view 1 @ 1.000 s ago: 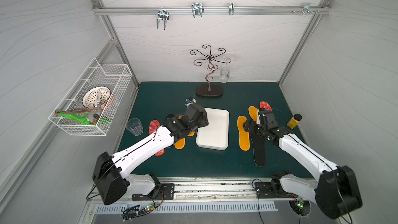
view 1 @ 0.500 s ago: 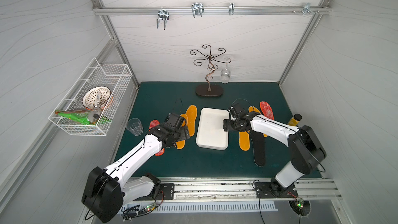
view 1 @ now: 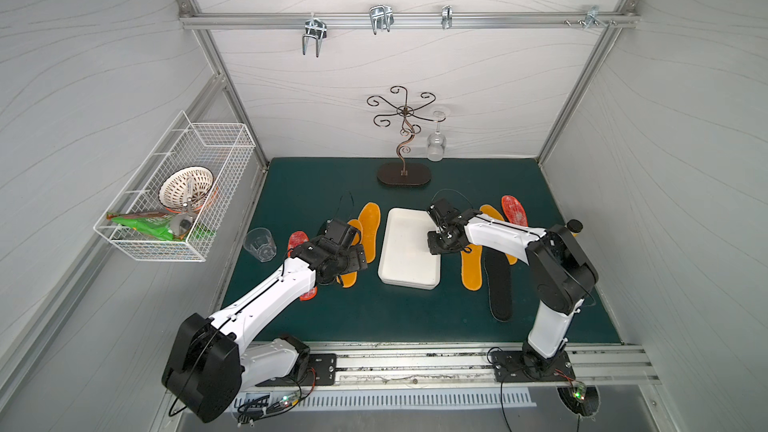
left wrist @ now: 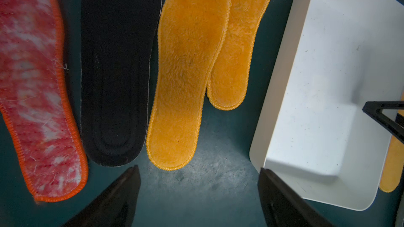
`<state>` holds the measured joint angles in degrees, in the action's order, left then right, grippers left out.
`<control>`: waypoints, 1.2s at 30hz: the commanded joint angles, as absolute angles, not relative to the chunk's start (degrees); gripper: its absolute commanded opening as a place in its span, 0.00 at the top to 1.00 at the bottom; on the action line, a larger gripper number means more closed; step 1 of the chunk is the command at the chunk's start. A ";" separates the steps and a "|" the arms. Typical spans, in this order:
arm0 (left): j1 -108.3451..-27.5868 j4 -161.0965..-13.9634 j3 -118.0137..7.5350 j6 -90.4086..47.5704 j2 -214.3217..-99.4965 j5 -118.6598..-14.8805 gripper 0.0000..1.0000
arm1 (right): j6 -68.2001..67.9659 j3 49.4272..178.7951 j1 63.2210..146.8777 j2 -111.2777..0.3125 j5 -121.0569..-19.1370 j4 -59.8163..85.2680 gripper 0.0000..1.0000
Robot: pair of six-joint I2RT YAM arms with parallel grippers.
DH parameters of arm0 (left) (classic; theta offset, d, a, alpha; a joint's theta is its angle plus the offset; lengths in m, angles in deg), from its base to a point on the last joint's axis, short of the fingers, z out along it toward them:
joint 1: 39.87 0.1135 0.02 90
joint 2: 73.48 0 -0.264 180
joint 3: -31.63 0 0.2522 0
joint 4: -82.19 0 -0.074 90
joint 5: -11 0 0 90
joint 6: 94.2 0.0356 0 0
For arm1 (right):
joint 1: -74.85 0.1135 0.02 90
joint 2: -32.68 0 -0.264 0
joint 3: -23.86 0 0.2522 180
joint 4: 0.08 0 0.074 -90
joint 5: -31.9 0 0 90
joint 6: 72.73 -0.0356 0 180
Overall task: Put the insoles into the storage box
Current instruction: Place the storage box at the center of the board.
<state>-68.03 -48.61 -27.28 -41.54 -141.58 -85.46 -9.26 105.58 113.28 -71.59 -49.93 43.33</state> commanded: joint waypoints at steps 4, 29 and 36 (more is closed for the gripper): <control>-67.95 -49.74 -27.55 -41.55 -141.43 -86.36 0.10 | -7.39 105.78 113.95 -71.50 -47.74 46.44 0.79; -67.98 -50.84 -23.70 -42.91 -140.89 -87.71 0.10 | -16.41 95.14 113.72 -60.98 -45.00 41.98 0.96; -67.97 -51.17 -23.75 -42.87 -140.88 -88.21 0.11 | -17.66 95.48 113.19 -62.55 -46.77 40.98 0.96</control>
<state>-68.03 -49.59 -23.46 -42.59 -141.36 -87.16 -15.88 95.03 113.50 -61.99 -46.42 42.34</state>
